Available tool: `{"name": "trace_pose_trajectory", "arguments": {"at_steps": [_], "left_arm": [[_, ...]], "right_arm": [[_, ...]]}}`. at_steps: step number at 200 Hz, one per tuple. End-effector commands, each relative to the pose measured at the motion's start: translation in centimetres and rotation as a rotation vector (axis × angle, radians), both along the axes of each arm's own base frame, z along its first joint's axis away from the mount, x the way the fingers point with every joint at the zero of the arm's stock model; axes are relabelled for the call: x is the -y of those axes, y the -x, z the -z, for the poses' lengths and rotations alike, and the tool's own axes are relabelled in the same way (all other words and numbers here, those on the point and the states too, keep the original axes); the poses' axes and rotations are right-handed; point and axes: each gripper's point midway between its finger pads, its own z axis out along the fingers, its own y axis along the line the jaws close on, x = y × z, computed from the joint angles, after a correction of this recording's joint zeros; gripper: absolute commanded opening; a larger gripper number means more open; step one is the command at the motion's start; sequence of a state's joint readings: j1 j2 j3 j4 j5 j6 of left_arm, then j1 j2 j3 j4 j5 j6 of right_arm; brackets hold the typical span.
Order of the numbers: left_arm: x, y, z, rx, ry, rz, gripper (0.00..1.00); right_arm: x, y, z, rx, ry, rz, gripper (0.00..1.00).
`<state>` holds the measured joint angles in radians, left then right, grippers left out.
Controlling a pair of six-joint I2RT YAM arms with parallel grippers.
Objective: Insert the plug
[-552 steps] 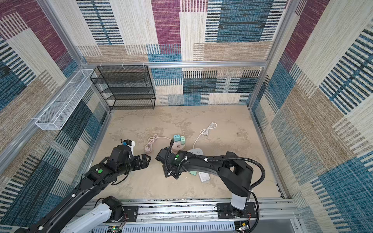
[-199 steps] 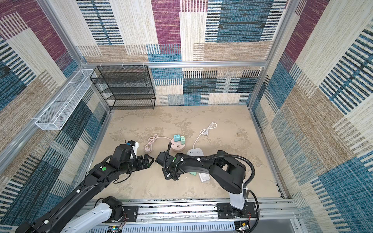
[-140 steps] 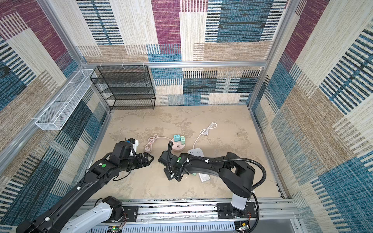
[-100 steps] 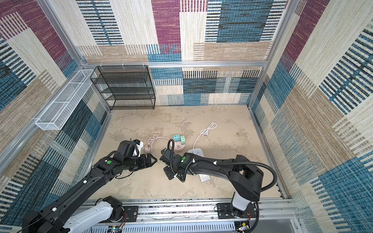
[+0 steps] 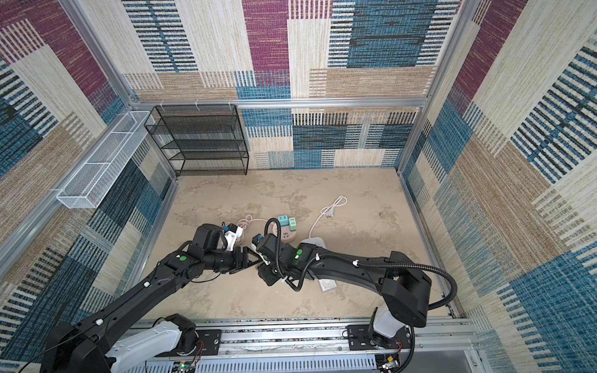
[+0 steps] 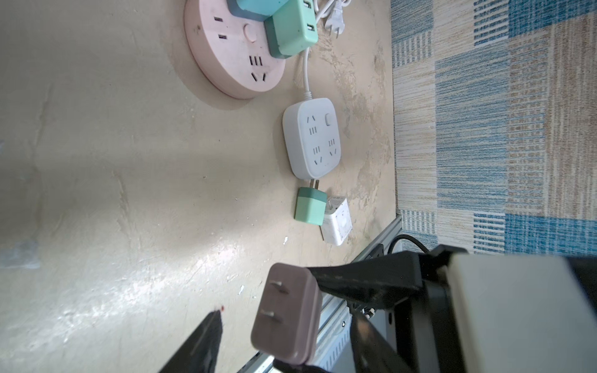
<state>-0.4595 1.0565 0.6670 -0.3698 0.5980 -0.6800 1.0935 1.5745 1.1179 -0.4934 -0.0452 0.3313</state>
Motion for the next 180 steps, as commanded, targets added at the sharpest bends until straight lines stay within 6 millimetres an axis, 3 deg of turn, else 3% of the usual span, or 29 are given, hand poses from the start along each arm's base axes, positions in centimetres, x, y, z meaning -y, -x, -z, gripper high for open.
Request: {"name": "trace_pose_trajectory", "arguments": {"at_steps": [1, 39, 124, 180], "left_arm": [[0.5, 0.3, -0.6, -0.001, 0.045, 0.02, 0.64], [0.7, 0.6, -0.7, 0.005, 0.074, 0.03, 0.57], [1.1, 1.1, -0.7, -0.003, 0.103, 0.055, 0.52], [1.2, 1.1, -0.5, -0.008, 0.114, 0.057, 0.42]], "right_arm": [[-0.8, -0.1, -1.3, 0.023, -0.044, -0.017, 0.09], [-1.0, 0.1, -1.9, 0.02, -0.062, -0.03, 0.09], [-1.6, 0.3, -2.7, 0.014, -0.073, -0.061, 0.1], [-1.6, 0.4, -2.3, 0.005, -0.059, -0.072, 0.11]]}}
